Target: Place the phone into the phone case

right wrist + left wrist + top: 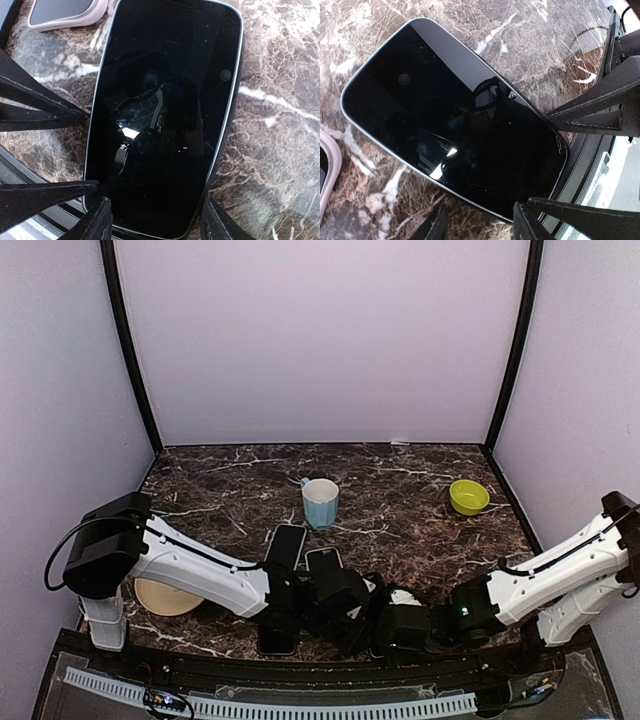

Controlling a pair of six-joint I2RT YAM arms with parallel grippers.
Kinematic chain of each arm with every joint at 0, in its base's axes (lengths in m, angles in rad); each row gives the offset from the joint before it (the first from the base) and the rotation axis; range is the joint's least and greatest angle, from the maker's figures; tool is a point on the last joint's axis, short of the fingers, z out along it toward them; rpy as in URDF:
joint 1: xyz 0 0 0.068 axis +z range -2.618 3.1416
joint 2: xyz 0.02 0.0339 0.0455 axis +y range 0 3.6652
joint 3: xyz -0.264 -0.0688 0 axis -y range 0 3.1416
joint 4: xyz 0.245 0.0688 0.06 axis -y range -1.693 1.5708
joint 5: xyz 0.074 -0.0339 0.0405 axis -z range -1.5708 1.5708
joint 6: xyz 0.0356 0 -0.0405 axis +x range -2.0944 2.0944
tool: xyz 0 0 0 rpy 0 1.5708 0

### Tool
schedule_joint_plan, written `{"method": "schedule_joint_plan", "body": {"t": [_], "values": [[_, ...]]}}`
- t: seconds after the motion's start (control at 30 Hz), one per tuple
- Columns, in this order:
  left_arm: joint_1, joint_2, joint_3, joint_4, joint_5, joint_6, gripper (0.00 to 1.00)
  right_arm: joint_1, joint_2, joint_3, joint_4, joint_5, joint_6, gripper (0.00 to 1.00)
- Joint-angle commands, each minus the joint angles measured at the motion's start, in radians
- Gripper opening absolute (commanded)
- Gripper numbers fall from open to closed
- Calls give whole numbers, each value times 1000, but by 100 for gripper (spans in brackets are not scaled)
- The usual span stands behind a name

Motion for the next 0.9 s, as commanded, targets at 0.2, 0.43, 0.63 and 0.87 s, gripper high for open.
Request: {"method": "schedule_joint_plan", "body": {"t": [0.2, 0.43, 0.63, 0.87], "values": [[-80, 84, -35, -253, -52, 109, 47, 50, 139, -125, 32, -246, 8, 58], [-87, -86, -91, -194, -171, 79, 49, 32, 43, 24, -145, -128, -11, 71], [-71, -321, -138, -150, -238, 80, 64, -18, -14, 161, -255, -25, 21, 98], [-50, -383, -144, -201, -247, 48, 70, -103, 112, 261, -289, -11, 14, 98]]}}
